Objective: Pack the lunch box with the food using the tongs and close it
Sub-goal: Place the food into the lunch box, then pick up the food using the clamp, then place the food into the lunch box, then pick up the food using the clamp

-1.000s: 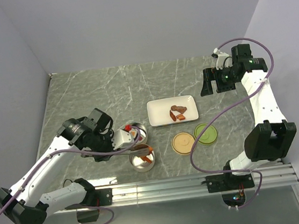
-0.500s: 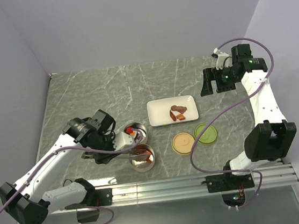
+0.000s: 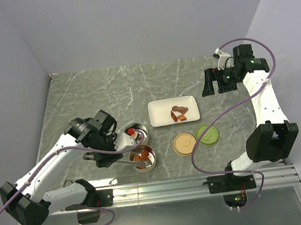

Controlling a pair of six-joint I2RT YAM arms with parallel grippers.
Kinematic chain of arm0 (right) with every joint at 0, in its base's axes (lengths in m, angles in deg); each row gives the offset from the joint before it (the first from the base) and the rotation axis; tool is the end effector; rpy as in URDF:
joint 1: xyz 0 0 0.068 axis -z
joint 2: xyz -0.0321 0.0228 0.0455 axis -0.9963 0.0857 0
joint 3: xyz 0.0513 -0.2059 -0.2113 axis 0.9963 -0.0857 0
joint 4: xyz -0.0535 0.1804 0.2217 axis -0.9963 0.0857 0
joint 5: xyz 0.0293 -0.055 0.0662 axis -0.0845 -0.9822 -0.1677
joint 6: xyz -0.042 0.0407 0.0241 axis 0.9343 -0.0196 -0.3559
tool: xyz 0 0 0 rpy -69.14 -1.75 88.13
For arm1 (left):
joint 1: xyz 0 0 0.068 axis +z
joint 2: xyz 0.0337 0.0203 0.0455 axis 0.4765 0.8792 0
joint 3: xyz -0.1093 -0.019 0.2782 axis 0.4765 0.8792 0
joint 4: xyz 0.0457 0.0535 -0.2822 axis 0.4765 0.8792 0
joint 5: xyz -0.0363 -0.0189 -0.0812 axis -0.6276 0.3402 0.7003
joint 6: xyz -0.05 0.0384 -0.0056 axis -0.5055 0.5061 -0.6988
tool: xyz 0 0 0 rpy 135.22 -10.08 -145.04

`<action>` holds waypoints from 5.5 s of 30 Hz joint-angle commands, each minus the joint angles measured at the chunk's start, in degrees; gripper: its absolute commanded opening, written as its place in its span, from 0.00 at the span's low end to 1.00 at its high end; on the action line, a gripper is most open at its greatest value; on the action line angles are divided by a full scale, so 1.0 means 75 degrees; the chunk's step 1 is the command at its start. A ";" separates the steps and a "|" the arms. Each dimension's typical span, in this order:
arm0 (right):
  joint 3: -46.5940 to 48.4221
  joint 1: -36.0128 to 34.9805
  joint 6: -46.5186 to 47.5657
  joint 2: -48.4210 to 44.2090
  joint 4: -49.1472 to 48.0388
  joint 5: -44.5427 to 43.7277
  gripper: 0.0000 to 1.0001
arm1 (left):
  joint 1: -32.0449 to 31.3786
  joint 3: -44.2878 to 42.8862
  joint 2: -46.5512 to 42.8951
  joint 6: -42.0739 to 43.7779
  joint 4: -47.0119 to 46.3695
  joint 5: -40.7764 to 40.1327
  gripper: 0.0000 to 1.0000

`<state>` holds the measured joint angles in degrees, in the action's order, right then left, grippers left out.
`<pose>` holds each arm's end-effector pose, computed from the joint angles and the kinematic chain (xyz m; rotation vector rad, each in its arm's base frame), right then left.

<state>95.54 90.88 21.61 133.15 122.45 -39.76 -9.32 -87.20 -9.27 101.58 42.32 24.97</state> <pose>0.3354 -0.0103 0.3719 -0.3317 2.4884 0.5318 0.1421 -0.1242 0.3008 1.8269 2.3216 -0.3424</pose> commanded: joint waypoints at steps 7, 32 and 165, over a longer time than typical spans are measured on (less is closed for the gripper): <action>-0.0009 0.0047 0.0028 -0.0248 -0.0080 0.0037 1.00 | 0.0045 -0.1888 0.0622 -0.0333 -0.0404 0.0339 0.57; 0.0202 0.0058 -0.0194 -0.0213 -0.0233 -0.0245 1.00 | -0.0716 -0.5078 0.5592 -0.2948 -0.2423 -0.0916 0.50; 0.0190 0.0047 0.0146 -0.0248 -0.0034 0.0201 1.00 | -0.0364 -0.4291 0.3526 -0.1448 -0.1719 -0.1007 0.45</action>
<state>95.54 90.93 23.05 131.66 122.84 -37.79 -9.45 -116.72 13.05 92.55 33.49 21.86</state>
